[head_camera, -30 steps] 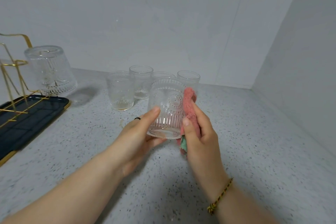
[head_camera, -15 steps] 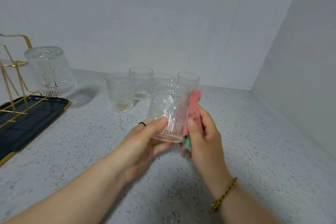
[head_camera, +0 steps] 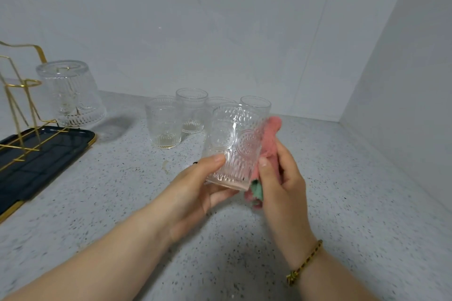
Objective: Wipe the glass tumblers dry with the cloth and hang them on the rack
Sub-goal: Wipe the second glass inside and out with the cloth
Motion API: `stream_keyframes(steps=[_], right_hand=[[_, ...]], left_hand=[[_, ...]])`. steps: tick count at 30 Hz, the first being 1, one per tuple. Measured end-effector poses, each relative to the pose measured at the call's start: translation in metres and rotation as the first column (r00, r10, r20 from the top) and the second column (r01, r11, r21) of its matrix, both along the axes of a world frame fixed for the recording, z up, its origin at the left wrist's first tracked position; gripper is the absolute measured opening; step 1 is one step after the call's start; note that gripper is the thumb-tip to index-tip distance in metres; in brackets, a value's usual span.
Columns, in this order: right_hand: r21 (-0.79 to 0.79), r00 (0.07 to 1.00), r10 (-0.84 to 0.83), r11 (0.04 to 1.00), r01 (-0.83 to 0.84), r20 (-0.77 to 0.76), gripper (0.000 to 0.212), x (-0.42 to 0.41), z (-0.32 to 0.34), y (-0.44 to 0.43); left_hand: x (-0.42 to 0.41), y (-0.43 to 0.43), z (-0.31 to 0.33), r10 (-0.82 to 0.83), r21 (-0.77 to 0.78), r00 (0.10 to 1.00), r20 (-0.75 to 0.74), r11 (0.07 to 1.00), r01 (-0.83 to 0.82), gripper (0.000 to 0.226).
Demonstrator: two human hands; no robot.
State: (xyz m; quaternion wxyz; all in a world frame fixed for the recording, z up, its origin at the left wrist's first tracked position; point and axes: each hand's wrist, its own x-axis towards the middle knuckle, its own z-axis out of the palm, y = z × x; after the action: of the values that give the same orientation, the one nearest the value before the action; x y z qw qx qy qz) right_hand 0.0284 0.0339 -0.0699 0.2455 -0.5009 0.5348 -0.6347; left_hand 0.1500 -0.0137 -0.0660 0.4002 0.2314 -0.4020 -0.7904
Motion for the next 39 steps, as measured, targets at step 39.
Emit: stream_keyframes(steps=[39], right_hand=[[-0.188, 0.997, -0.065, 0.981, 0.058, -0.034, 0.021, -0.017, 0.025, 0.009]], left_hand=[[0.014, -0.016, 0.004, -0.065, -0.049, 0.981, 0.184, 0.996, 0.075, 0.042]])
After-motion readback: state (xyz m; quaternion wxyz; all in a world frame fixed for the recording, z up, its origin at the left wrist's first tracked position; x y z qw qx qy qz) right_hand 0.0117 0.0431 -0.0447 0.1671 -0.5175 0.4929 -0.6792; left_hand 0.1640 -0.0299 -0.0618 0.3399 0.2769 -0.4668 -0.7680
